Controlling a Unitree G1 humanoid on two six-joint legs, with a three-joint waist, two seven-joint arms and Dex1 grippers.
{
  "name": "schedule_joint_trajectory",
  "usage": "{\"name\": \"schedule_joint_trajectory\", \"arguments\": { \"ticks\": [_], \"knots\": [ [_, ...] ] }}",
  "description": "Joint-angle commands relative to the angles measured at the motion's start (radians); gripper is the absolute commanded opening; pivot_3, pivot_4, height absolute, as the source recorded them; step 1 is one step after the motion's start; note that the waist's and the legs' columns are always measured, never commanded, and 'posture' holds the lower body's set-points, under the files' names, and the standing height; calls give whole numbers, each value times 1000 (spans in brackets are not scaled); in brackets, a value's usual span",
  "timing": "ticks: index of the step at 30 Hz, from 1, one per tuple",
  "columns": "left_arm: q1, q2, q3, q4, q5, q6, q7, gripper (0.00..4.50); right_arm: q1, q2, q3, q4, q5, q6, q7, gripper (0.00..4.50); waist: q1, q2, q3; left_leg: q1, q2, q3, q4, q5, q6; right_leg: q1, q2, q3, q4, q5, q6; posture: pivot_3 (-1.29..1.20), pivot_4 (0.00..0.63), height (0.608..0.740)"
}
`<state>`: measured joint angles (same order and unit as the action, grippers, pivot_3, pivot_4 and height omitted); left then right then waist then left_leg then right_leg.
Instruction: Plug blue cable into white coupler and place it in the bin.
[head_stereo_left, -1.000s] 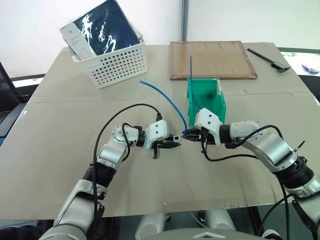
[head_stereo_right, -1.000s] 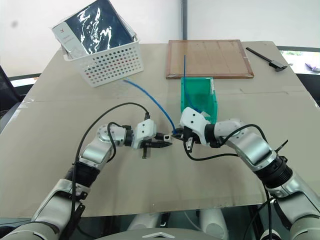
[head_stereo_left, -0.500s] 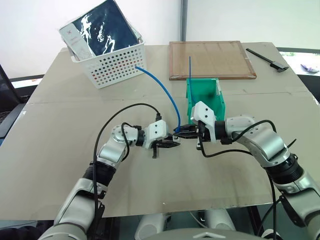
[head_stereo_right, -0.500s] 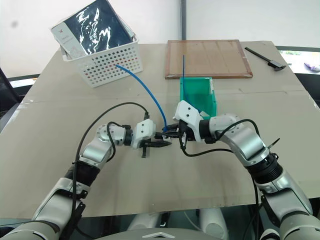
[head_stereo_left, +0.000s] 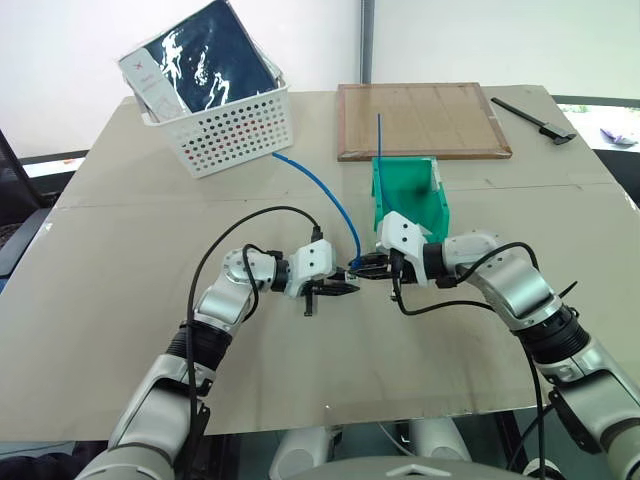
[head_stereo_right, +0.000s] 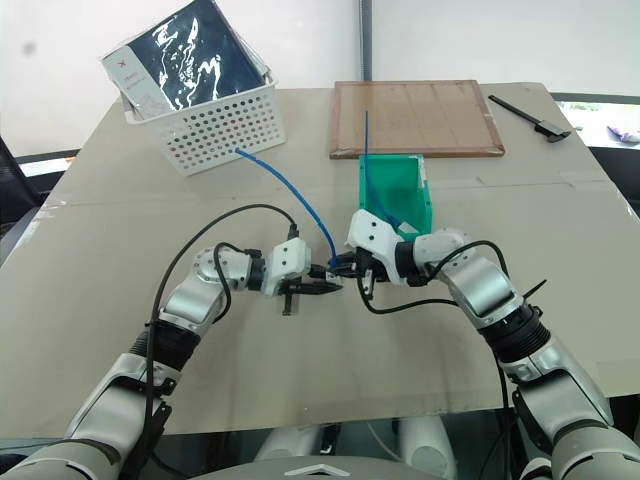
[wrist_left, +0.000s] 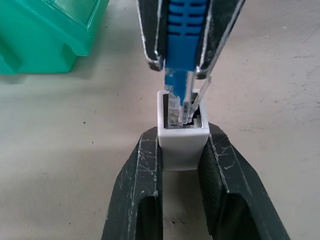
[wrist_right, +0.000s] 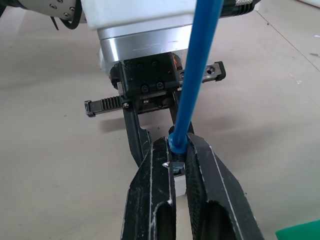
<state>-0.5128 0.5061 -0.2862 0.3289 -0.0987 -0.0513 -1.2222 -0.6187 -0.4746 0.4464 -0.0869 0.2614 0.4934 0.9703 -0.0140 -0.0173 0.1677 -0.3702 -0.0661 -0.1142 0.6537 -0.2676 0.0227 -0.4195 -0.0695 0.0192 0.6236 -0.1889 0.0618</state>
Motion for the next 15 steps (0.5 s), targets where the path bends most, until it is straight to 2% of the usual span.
{"name": "schedule_joint_trajectory", "arguments": {
  "ticks": [1,15],
  "knots": [
    [3,3,-5,-1,13,0,-1,404,-2,-20,36,22,-37,30,44,0,0,0,0,0,0,0,0,0,0,0,0,0,0,0,0,0,150,740],
    [8,-2,-5,-15,12,6,12,404,-130,-12,87,104,-85,54,187,0,0,0,0,1,0,0,0,0,0,1,0,0,0,0,0,0,150,740]
  ]
}}
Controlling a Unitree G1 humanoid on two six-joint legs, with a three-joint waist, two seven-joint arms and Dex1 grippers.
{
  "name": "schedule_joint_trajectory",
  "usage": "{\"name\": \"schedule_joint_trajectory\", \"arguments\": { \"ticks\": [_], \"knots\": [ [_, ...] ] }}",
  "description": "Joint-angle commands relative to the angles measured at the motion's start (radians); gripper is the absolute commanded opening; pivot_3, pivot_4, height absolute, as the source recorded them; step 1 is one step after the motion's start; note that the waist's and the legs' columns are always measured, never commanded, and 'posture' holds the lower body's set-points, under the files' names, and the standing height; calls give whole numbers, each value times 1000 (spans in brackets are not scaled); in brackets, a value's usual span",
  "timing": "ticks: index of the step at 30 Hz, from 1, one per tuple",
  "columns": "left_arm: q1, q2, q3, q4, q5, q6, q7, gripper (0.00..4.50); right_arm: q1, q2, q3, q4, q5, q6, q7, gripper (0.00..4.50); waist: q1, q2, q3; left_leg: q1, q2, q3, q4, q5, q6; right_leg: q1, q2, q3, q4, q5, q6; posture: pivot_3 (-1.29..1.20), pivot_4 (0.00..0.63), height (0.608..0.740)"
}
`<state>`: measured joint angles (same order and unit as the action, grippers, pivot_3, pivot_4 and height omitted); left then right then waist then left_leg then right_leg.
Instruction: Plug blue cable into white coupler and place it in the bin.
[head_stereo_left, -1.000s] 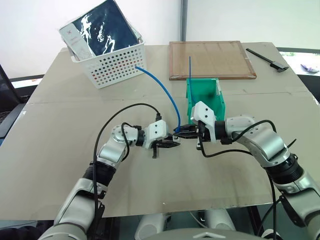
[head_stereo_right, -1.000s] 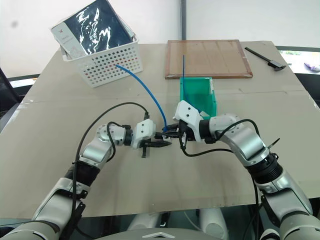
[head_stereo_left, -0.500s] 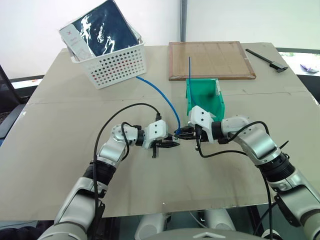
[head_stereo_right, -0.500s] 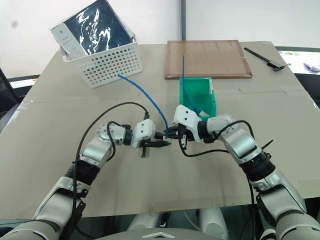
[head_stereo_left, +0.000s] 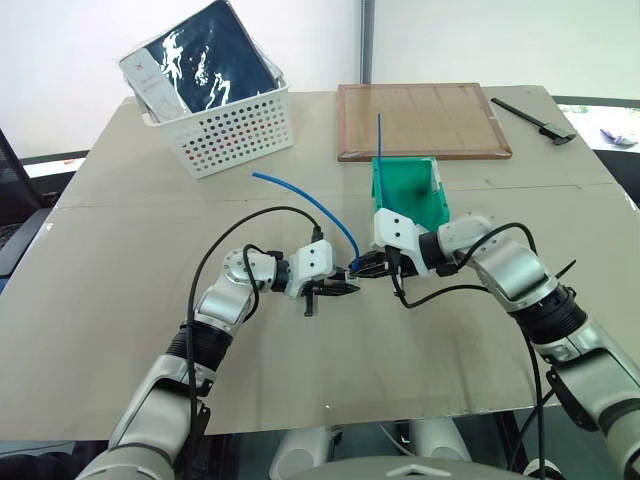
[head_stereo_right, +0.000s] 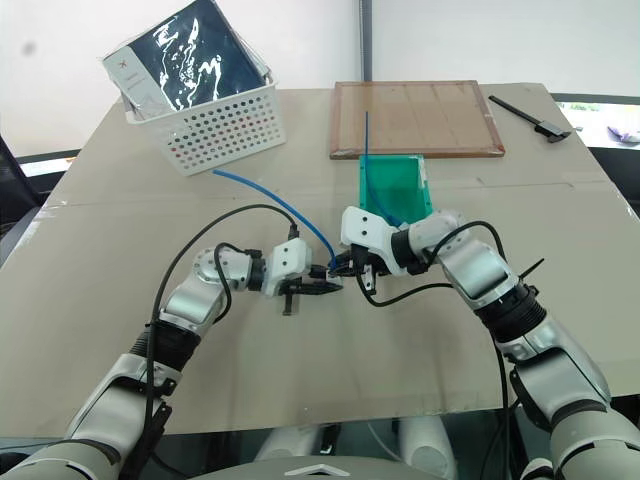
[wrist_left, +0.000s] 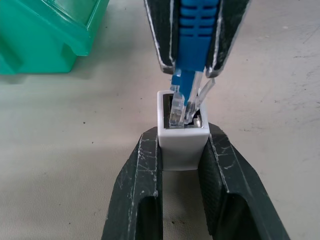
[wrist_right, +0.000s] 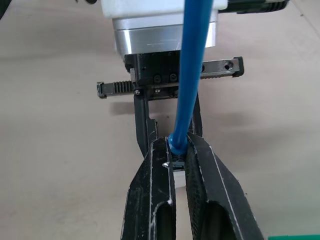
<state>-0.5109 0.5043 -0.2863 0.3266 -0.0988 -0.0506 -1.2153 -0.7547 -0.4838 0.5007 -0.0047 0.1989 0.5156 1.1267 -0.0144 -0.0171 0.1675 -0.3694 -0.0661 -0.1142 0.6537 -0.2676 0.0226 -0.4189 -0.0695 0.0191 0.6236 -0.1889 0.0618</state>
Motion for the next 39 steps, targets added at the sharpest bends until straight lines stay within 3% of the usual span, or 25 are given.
{"name": "schedule_joint_trajectory", "arguments": {
  "ticks": [1,17,24,27,29,32,35,39],
  "knots": [
    [7,-1,-4,-13,12,6,6,404,2,-1,32,22,-22,37,36,0,0,0,0,0,0,0,0,0,0,0,0,0,0,0,0,0,150,740],
    [11,-8,-3,-35,10,26,15,404,-20,59,102,124,-125,21,48,0,0,1,-1,0,0,0,0,0,0,0,0,0,0,0,0,0,150,740],
    [5,-22,-2,-29,11,35,34,404,37,77,146,191,-195,-37,57,0,-2,3,-11,9,0,0,-1,0,0,7,0,0,1,0,0,0,150,740],
    [7,-26,5,-30,12,43,38,404,57,92,98,165,-189,-70,21,0,-3,4,-18,9,0,0,-1,0,0,8,1,0,1,0,0,0,150,740],
    [15,-26,13,-43,4,58,45,404,67,136,-23,119,-121,-118,-47,0,-2,3,-19,9,0,0,-1,0,0,8,1,0,1,0,0,0,150,740],
    [40,-13,45,-105,-38,128,47,404,106,144,-256,-110,29,-57,-126,952,-2,4,-16,7,1,-1,-1,0,0,5,1,0,1,0,0,0,150,740],
    [71,10,89,-200,-112,239,41,404,165,97,-409,-339,120,40,-197,2260,-1,5,-14,-3,0,-1,0,1,-2,-5,0,1,3,0,0,0,150,740],
    [72,28,171,-341,-245,479,81,404,318,31,-592,-673,256,209,-316,4391,7,5,-15,-15,0,-4,0,3,-6,-14,-1,-2,1,0,-1,0,150,740]
  ]
}}
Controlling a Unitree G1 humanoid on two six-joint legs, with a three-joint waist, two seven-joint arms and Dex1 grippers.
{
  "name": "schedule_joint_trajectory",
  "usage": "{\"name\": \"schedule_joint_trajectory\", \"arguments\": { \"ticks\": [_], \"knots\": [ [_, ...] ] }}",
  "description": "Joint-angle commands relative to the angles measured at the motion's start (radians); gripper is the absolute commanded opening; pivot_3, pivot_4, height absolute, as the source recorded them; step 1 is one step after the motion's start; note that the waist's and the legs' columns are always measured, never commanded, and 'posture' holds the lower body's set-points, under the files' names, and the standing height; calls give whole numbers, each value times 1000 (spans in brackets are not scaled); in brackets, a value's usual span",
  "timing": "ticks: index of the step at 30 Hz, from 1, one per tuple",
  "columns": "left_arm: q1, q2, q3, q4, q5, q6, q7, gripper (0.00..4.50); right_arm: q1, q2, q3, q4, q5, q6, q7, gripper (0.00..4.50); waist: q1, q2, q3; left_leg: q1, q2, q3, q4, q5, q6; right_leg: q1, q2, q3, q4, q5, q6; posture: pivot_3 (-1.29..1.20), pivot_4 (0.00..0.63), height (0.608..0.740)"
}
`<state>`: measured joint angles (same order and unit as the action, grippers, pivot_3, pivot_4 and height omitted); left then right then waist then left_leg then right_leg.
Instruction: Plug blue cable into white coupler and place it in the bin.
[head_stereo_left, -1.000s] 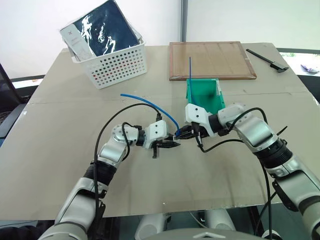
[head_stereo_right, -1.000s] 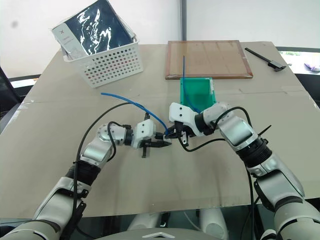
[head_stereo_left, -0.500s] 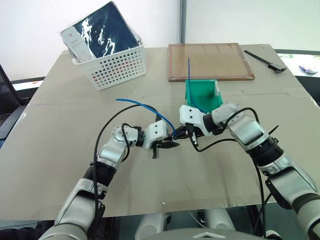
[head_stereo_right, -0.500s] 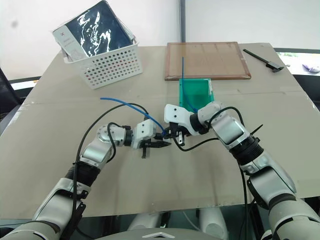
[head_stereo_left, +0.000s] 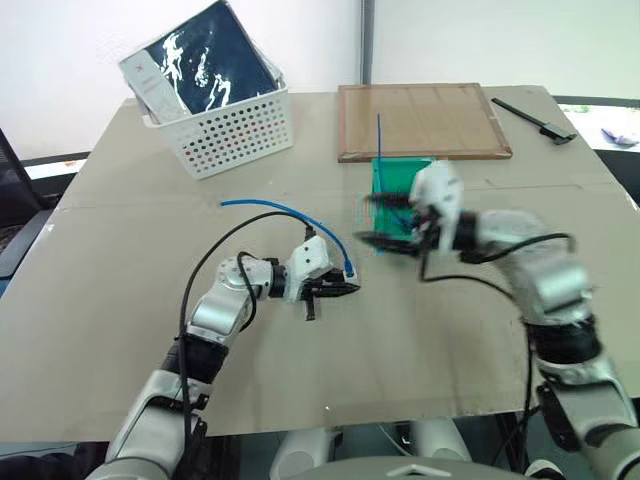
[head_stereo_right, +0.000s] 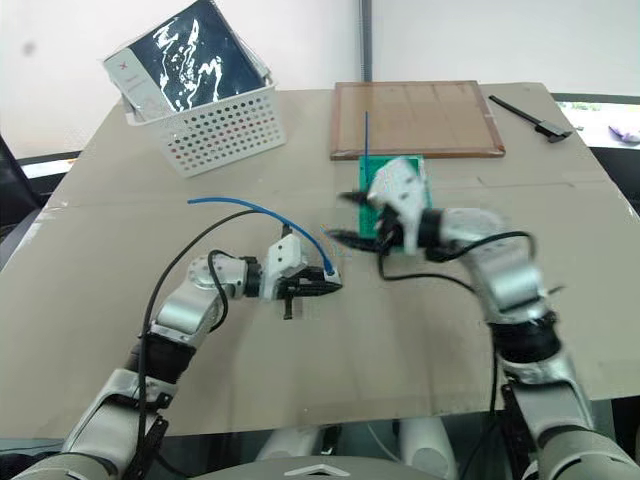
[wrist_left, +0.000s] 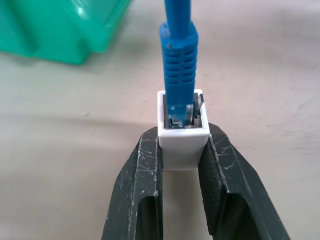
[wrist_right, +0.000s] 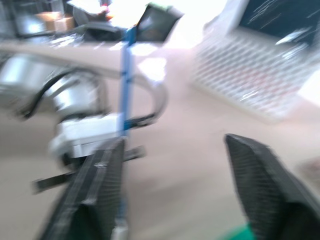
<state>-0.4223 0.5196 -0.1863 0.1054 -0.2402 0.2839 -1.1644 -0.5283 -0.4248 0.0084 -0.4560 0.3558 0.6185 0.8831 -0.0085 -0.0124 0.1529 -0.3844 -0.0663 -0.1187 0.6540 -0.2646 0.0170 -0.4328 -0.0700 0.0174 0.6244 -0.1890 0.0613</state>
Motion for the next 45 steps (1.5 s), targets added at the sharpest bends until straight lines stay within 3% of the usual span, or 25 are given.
{"name": "schedule_joint_trajectory", "arguments": {
  "ticks": [1,5,10,15,22,24,26,29,32,35,38,41,45],
  "knots": [
    [-28,11,89,-150,-131,204,51,404,144,-48,-132,-295,114,136,-96,4461,3,0,0,0,0,-1,-1,0,0,0,0,0,-1,0,0,0,150,740],
    [-168,-34,143,-206,-276,516,152,404,372,-80,-205,-503,80,210,-248,4461,11,-1,1,-2,-1,1,0,-2,3,0,-1,0,-3,0,1,0,150,740],
    [-464,-145,148,-58,-308,857,333,404,602,-47,-218,-588,-14,170,-411,4461,18,-4,3,5,0,2,4,-3,5,8,1,-1,0,-3,6,0,150,740],
    [-669,-270,123,210,-240,923,449,404,766,-16,-221,-591,-45,78,-494,4461,10,-4,3,8,0,2,5,-2,5,11,1,-2,0,-4,7,0,150,740],
    [-832,-404,133,573,-169,788,505,404,833,-2,-221,-590,-67,44,-541,4461,-3,-5,4,5,0,4,5,0,0,8,1,1,-1,-3,6,0,150,740],
    [-885,-418,127,643,-152,785,503,1436,848,-1,-219,-591,-61,26,-558,4500,-2,-6,5,5,0,4,5,0,0,8,1,1,-1,-4,7,0,150,740],
    [-905,-392,130,628,-159,841,481,2107,858,-2,-219,-591,-54,15,-569,4500,-5,-6,5,5,-1,4,5,0,0,8,1,1,-1,-4,7,0,150,740],
    [-883,-331,159,522,-212,995,458,3501,872,1,-220,-589,-50,22,-564,4500,-12,-5,6,5,0,5,4,0,0,8,1,2,-1,-4,7,0,150,740],
    [-824,-270,211,350,-301,1132,431,3501,869,-10,-226,-566,-44,13,-548,4500,-14,-5,7,5,1,4,4,0,0,7,2,2,0,-4,7,0,150,740],
    [-711,-211,271,143,-361,1127,421,3501,853,-29,-244,-525,-38,-7,-519,4500,-9,-4,7,5,1,4,4,0,0,7,1,2,1,-4,7,0,150,740],
    [-500,-190,329,-116,-374,913,409,3501,835,-49,-265,-471,-32,-42,-489,4500,-5,-4,7,6,1,6,3,0,0,7,0,4,0,-1,3,0,150,740],
    [-278,-116,296,-299,-324,682,330,3501,833,-68,-298,-424,-15,-78,-448,4500,-4,-4,7,6,1,6,3,0,-1,6,0,5,0,-1,2,0,150,740],
    [-30,-78,361,-393,-342,541,311,3501,843,-108,-350,-368,23,-111,-373,4500,3,-4,7,6,1,10,1,0,-1,5,0,8,0,-1,2,0,150,740]
  ]
}}
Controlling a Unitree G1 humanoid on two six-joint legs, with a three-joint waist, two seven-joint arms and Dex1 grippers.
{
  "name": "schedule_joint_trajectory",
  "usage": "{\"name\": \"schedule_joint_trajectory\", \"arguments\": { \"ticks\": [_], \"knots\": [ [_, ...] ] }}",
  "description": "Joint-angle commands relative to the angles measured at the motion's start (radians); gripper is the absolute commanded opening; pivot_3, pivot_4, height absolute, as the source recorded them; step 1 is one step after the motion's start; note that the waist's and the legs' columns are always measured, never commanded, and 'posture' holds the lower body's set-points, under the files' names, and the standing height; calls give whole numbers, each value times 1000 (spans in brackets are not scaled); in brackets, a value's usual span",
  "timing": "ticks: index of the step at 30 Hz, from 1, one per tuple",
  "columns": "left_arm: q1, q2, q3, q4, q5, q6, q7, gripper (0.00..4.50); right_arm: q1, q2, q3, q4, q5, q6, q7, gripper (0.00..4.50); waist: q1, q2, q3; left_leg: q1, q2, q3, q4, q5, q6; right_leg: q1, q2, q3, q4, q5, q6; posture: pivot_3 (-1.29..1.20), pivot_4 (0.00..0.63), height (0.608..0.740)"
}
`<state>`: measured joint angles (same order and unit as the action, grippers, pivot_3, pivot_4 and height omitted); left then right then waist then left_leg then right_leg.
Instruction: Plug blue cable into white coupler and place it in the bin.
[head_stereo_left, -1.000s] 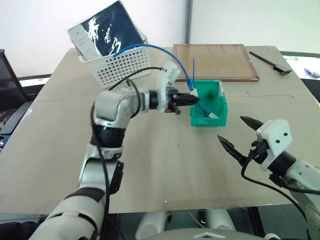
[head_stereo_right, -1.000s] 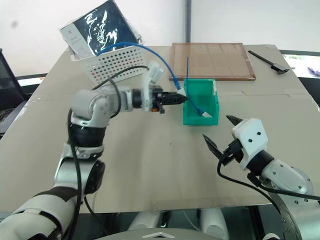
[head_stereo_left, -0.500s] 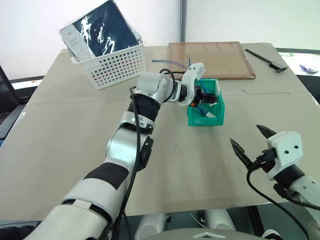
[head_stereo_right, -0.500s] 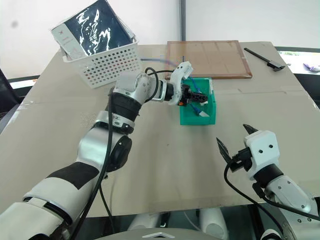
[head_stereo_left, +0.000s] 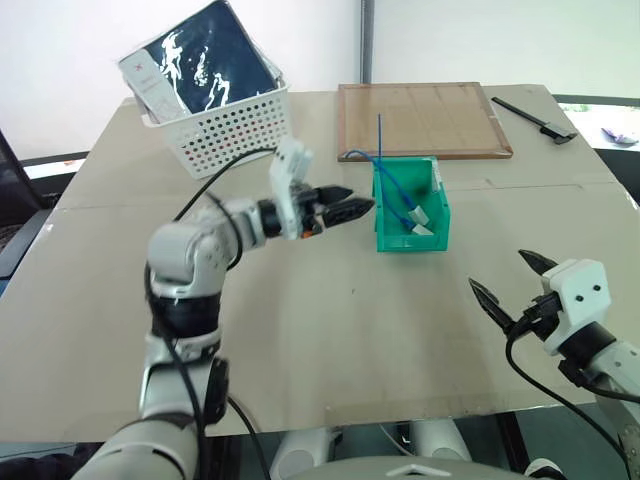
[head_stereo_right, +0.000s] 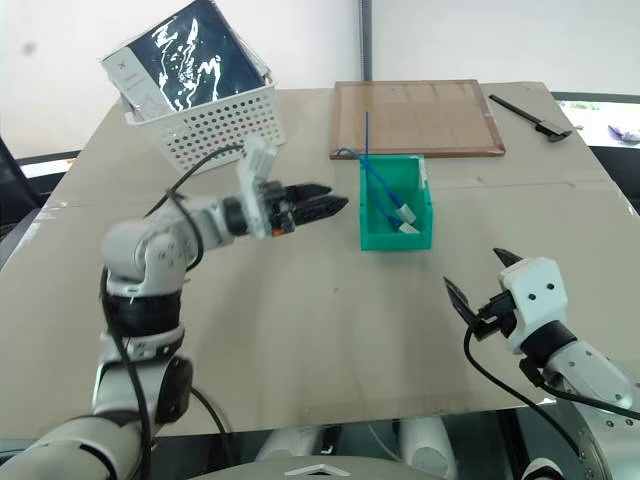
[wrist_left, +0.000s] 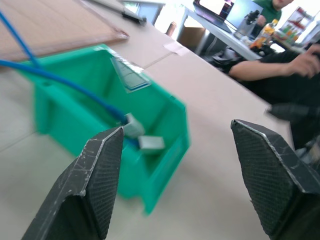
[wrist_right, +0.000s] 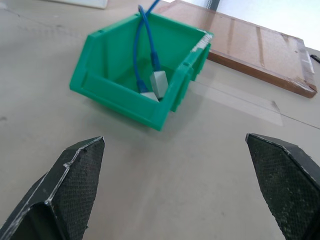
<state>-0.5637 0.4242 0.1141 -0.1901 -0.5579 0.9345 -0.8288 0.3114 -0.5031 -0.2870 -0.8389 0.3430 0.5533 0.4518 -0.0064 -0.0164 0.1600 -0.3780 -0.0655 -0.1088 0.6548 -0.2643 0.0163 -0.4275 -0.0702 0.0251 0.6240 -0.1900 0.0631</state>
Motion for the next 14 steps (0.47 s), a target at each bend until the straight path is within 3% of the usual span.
{"name": "schedule_joint_trajectory", "arguments": {
  "ticks": [1,8,14],
  "knots": [
    [167,24,88,-112,-32,-144,-30,3501,6,-43,-62,29,39,-54,77,4500,3,0,0,0,0,0,0,0,0,0,0,0,-1,0,0,0,150,740],
    [593,129,166,-253,34,-346,-58,3501,8,-140,-123,156,83,-92,214,4500,9,-1,0,1,1,3,-1,-3,5,1,0,1,-1,0,0,0,150,740],
    [778,145,178,-280,51,-453,-55,3501,15,-160,-100,193,76,-107,254,4500,24,-1,0,1,1,1,0,-3,6,1,0,-1,-1,-2,-1,0,150,740]
  ]
}}
